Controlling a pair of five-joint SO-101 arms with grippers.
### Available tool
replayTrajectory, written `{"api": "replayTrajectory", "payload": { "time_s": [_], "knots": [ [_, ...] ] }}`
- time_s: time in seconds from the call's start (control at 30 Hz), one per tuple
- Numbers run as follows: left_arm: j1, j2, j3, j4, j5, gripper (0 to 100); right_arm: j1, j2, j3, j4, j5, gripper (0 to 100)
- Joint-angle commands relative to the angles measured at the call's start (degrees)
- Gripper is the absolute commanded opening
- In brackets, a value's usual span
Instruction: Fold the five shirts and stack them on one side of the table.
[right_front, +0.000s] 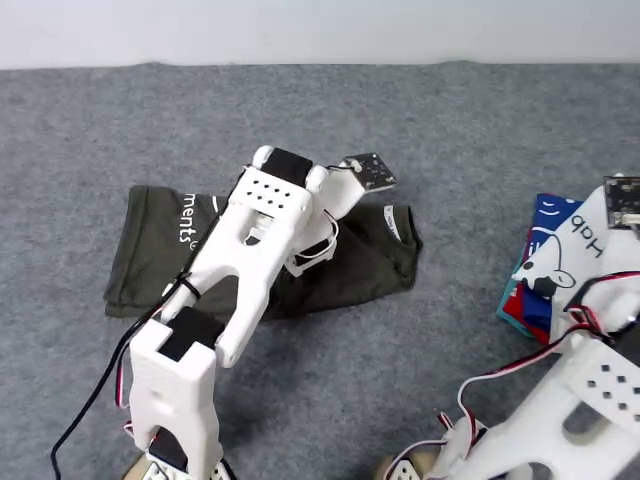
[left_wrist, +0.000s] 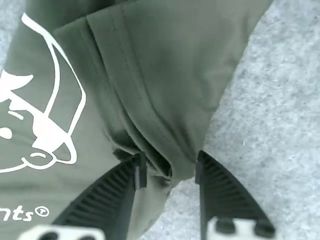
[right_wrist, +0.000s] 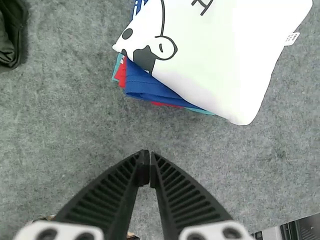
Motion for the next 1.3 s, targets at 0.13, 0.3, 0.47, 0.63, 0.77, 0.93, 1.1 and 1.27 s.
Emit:
{"api": "replayTrajectory", "payload": {
  "time_s": [0.13,0.3,0.47,0.63,0.77,0.93,1.1,1.27],
  "knots": [
    [-4.92,-0.88,-1.8,-1.32,0.09,17,0.57,-1.1,-0.18,1.98,0.44,1.5],
    [-8.18,4.48,-1.8,-3.78,0.09,17,0.48,-1.1,-0.18,1.89,0.44,1.5],
    [-11.16,7.65,-2.07,-4.57,-0.09,17,0.57,-1.1,-0.18,1.89,0.44,1.5],
    [-12.75,8.0,-1.98,-4.31,-1.93,16,0.48,-1.1,-0.18,1.89,0.44,1.5],
    [-12.66,6.68,-3.12,-2.11,-1.93,13,0.57,-1.1,-0.26,1.98,0.44,1.5],
    [-11.87,0.35,-8.75,3.69,-1.58,13,0.66,-1.1,-0.26,1.98,0.44,1.5],
    [-5.8,-6.68,-3.65,3.69,-1.41,13,0.48,-1.1,-0.26,1.98,0.44,1.5],
    [-1.23,-6.33,5.05,0.44,0.88,13,0.48,-1.1,-0.26,1.98,0.44,1.5]
  ]
}}
